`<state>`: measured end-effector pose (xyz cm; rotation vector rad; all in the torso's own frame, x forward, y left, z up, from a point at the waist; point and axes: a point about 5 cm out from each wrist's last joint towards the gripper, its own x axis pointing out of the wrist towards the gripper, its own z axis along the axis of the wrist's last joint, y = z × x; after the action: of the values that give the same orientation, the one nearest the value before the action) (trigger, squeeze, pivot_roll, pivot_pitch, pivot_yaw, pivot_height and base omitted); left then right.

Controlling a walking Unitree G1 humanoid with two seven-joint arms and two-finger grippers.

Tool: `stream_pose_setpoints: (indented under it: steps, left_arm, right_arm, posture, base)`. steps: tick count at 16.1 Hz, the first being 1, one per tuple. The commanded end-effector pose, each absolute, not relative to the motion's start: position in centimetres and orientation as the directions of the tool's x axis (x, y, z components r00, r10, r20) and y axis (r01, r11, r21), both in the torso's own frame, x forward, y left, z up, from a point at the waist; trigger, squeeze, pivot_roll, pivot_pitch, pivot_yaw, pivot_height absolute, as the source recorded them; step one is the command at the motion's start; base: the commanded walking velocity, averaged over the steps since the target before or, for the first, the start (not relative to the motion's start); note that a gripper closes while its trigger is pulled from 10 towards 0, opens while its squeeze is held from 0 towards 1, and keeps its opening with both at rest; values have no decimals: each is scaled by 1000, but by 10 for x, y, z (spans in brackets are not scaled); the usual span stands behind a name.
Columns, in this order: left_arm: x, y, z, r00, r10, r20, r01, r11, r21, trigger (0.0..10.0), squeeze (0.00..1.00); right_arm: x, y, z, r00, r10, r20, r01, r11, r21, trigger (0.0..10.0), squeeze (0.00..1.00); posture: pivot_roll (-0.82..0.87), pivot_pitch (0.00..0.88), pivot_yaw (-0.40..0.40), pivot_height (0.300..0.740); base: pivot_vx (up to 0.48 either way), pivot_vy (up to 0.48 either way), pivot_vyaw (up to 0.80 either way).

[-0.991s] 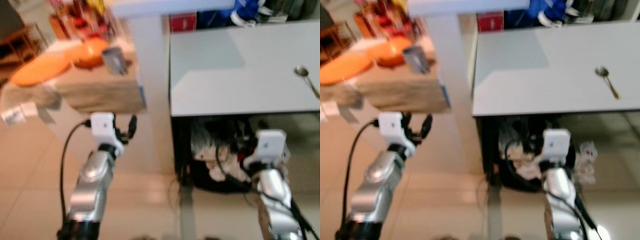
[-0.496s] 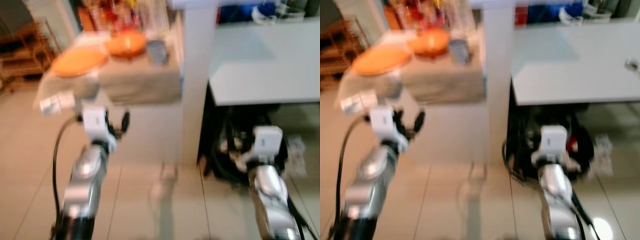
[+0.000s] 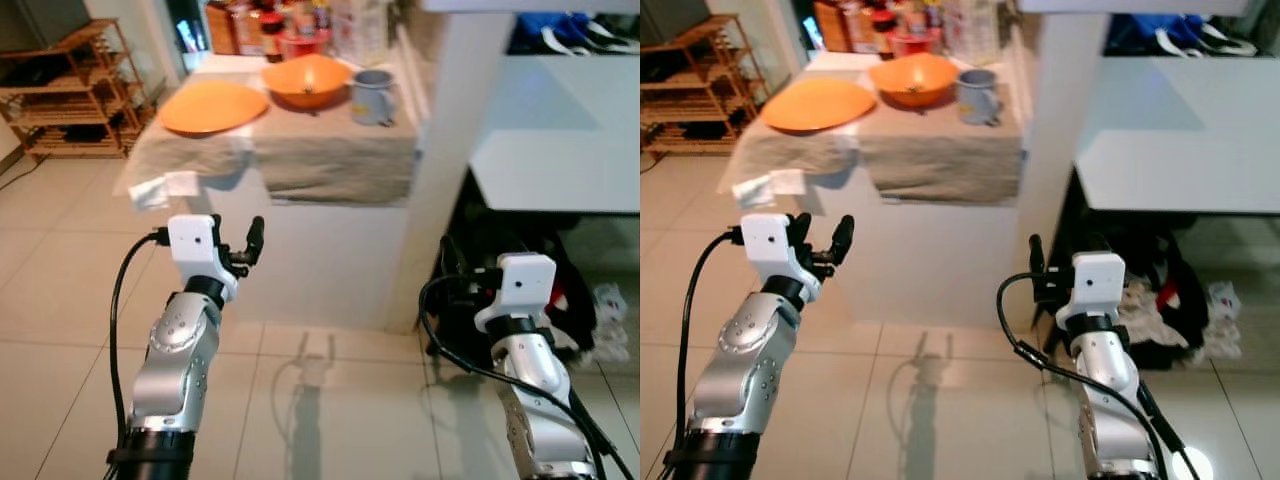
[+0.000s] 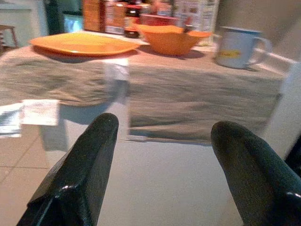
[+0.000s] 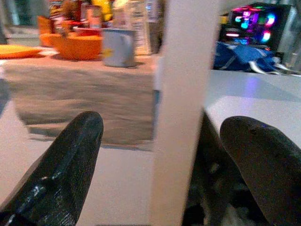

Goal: Setting the table

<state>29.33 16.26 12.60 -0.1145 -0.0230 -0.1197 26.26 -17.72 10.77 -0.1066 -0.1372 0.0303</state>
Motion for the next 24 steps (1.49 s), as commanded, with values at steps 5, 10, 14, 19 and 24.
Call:
stream_pose_setpoints:
  steps: [5, 10, 14, 19, 24]
  left_arm:
    - [296, 164, 131, 994, -105, 43, 108, 992, -67, 10000, 0]
    - [297, 163, 132, 992, -116, 48, 119, 992, -45, 10000, 0]
    - [299, 163, 132, 992, -119, 42, 119, 993, -17, 10000, 0]
    - [300, 162, 135, 991, -124, 52, 125, 992, -8, 10000, 0]
    - [300, 170, 130, 997, -68, 27, 67, 997, 36, 10000, 0]
  right_arm:
    - [264, -175, 106, 991, 55, 126, -41, 993, -114, 10000, 0]
    - [265, -173, 104, 991, 64, 116, -50, 992, -116, 10000, 0]
    - [265, -173, 104, 991, 68, 114, -54, 992, -118, 10000, 0]
    - [263, -173, 104, 991, 73, 113, -60, 991, -119, 10000, 0]
    - [262, -168, 105, 988, 105, 115, -88, 985, -147, 10000, 0]
  posture:
    - [-160, 0, 82, 735]
    - [-158, 0, 80, 735]
    - [-157, 0, 79, 735]
    - [-156, 0, 80, 735]
    - [-155, 0, 78, 735]
  base:
    - [350, 328, 0]
    - [436, 0, 0]
    - [431, 0, 0]
    - [442, 0, 0]
    - [177, 0, 0]
